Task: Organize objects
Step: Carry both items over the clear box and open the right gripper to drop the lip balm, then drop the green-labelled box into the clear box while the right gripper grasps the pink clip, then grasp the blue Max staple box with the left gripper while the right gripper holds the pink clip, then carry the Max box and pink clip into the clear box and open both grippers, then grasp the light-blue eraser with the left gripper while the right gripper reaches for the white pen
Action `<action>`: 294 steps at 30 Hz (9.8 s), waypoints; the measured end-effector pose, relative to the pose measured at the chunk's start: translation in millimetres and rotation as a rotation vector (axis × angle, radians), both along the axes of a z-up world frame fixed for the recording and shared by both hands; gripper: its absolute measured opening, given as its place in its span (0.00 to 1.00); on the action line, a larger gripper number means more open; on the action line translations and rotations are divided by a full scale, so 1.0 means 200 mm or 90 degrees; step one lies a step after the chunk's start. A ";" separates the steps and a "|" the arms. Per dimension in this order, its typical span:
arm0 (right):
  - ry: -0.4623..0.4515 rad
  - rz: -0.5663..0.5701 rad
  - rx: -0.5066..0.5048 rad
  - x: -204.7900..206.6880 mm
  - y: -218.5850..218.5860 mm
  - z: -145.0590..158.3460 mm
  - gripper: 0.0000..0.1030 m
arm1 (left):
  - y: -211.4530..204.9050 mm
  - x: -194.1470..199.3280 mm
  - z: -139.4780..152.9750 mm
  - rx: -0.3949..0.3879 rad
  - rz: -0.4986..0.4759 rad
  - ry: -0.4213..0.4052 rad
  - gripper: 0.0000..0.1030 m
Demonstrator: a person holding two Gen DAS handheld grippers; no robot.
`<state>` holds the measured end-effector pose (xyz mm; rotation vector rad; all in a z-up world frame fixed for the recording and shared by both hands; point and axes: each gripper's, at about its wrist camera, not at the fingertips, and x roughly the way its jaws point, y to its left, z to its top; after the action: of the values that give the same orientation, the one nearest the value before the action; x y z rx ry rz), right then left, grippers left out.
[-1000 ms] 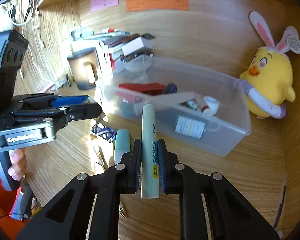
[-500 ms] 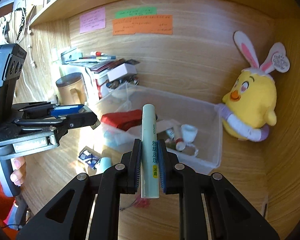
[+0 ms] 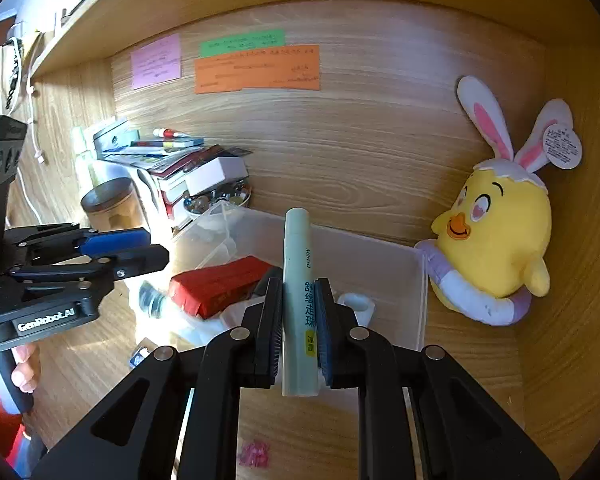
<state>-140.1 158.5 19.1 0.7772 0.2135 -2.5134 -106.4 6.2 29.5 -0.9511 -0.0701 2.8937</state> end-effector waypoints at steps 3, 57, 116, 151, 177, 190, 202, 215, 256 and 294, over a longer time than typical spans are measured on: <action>-0.007 -0.004 0.003 -0.05 -0.02 -0.02 0.14 | -0.02 -0.03 -0.01 -0.001 0.006 -0.003 0.29; -0.103 0.002 0.065 -0.17 -0.10 -0.23 0.32 | -0.15 0.09 -0.49 0.044 -0.007 -0.197 0.33; -0.160 0.022 0.086 0.25 0.01 -0.51 0.19 | -0.10 -0.03 -0.17 0.020 -0.029 -0.093 0.44; -0.068 -0.068 -0.022 0.27 0.27 -0.23 0.19 | -0.01 0.19 -0.52 -0.006 -0.028 -0.205 0.61; 0.014 -0.045 -0.064 0.18 0.14 0.03 0.19 | 0.01 0.23 -0.16 0.011 -0.043 -0.059 0.47; 0.046 -0.065 -0.069 0.08 0.17 0.13 0.19 | 0.06 0.02 -0.04 0.030 -0.048 -0.038 0.47; -0.006 -0.085 -0.048 -0.04 0.25 -0.03 0.19 | 0.16 -0.24 -0.16 0.051 -0.062 -0.108 0.47; -0.091 -0.060 -0.027 -0.16 0.23 -0.23 0.19 | 0.23 -0.33 -0.26 0.046 -0.067 -0.144 0.47; -0.043 -0.028 0.011 0.17 0.17 -0.16 0.64 | 0.09 0.11 -0.19 0.036 -0.040 -0.109 0.88; -0.173 0.101 0.037 0.37 -0.08 -0.46 0.66 | -0.03 0.33 -0.36 0.038 -0.040 -0.130 0.24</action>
<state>-65.3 142.1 -72.6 1.0701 0.2449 -2.2334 -40.4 0.6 -42.1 -1.2106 -0.1373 2.7138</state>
